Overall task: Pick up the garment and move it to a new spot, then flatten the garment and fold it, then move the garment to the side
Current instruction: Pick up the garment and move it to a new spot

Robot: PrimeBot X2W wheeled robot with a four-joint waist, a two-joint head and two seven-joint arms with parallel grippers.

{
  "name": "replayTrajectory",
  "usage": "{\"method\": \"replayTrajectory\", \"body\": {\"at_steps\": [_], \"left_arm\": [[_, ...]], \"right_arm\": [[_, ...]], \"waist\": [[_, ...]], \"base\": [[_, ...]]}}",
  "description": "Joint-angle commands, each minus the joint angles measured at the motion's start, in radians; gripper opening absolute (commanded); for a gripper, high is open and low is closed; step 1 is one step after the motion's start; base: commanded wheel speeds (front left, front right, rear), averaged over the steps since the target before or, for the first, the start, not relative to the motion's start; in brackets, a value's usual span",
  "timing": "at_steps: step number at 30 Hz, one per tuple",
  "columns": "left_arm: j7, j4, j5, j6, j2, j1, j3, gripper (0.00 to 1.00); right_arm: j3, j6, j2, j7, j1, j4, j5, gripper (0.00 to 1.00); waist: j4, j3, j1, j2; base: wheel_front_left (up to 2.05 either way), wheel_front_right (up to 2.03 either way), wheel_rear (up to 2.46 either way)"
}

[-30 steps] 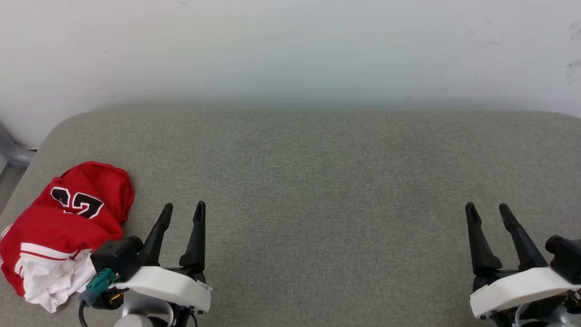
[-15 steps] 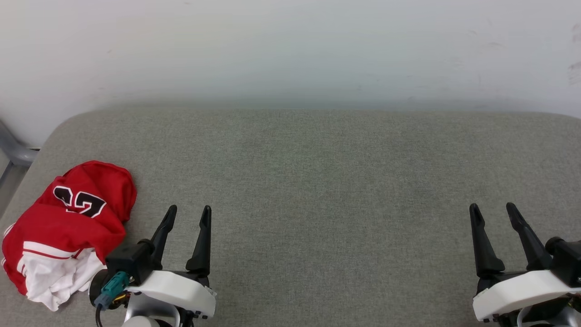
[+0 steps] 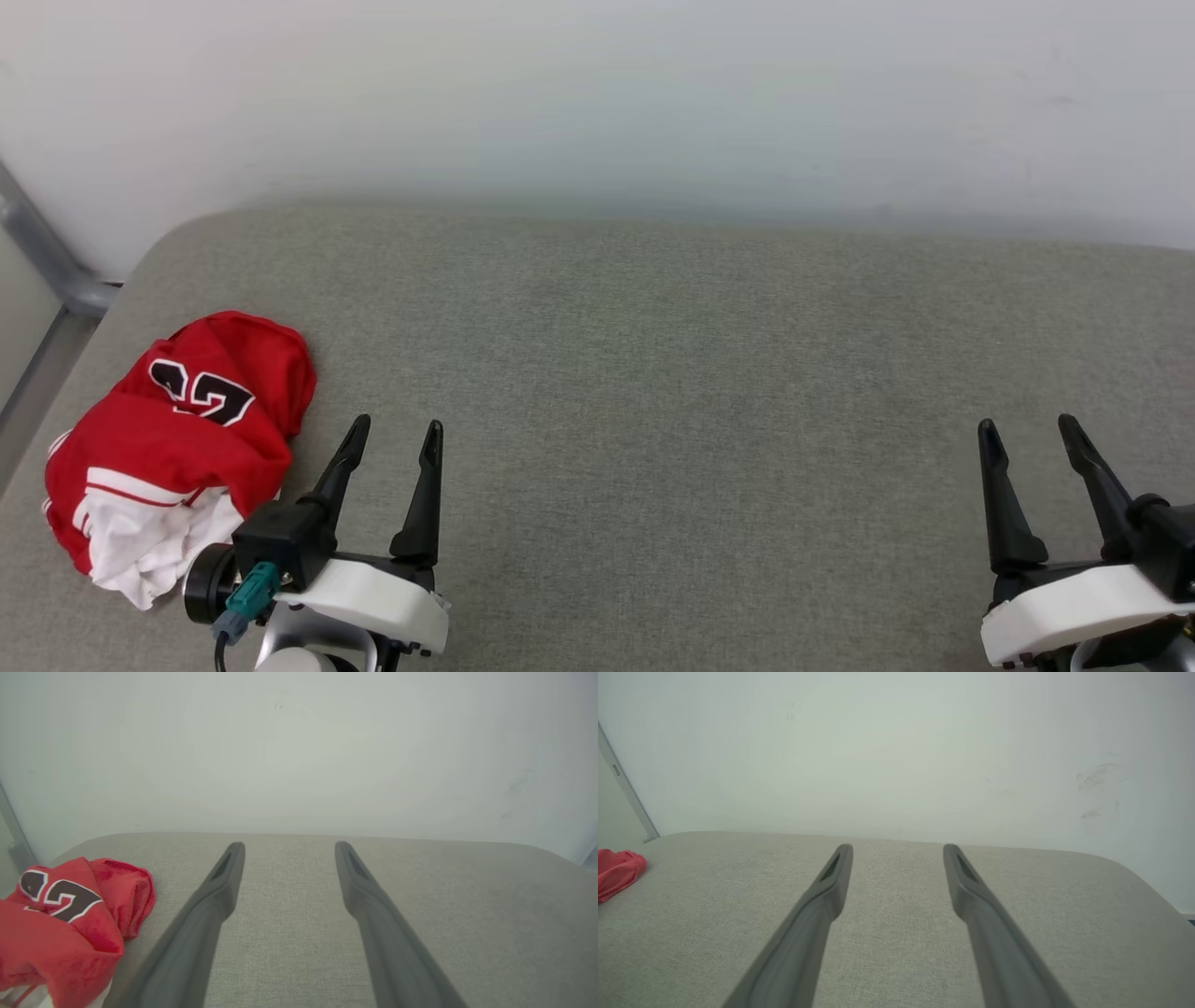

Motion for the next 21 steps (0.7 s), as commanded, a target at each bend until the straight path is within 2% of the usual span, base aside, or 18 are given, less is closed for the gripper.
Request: {"method": "replayTrajectory", "body": {"at_steps": [1, 5, 6, 15, 21], "left_arm": [[-0.01, -0.004, 0.017, -0.004, -0.004, -0.015, 0.003, 1.0], [-0.018, -0.003, 0.034, -0.005, -0.007, -0.018, 0.017, 1.0], [-0.023, -0.003, 0.049, -0.006, -0.009, -0.022, 0.031, 1.0], [-0.039, -0.008, 0.109, -0.004, -0.015, -0.017, 0.067, 1.0], [-0.037, -0.003, 0.099, -0.009, -0.023, -0.017, 0.089, 1.0]], "right_arm": [[0.003, 0.0, 0.001, -0.009, 0.001, -0.015, -0.024, 1.0], [0.012, 0.0, 0.002, -0.013, -0.009, -0.018, -0.041, 1.0], [0.02, 0.0, 0.001, -0.017, -0.015, -0.017, -0.053, 1.0], [0.041, 0.0, 0.001, -0.045, -0.04, 0.006, -0.073, 1.0], [0.057, 0.0, 0.002, -0.056, -0.063, 0.033, -0.06, 1.0]], "waist": [[0.025, 0.004, 0.0, 0.0], [0.076, 0.008, 0.0, 0.0], [0.124, 0.008, 0.0, 0.0], [0.279, 0.017, 0.0, 0.0], [0.363, 0.021, 0.0, 0.0]], "base": [[0.0, 0.0, 0.0], [0.0, 0.0, 0.0], [0.0, 0.0, 0.0], [0.0, 0.0, 0.0], [0.0, 0.0, 0.0]]}}
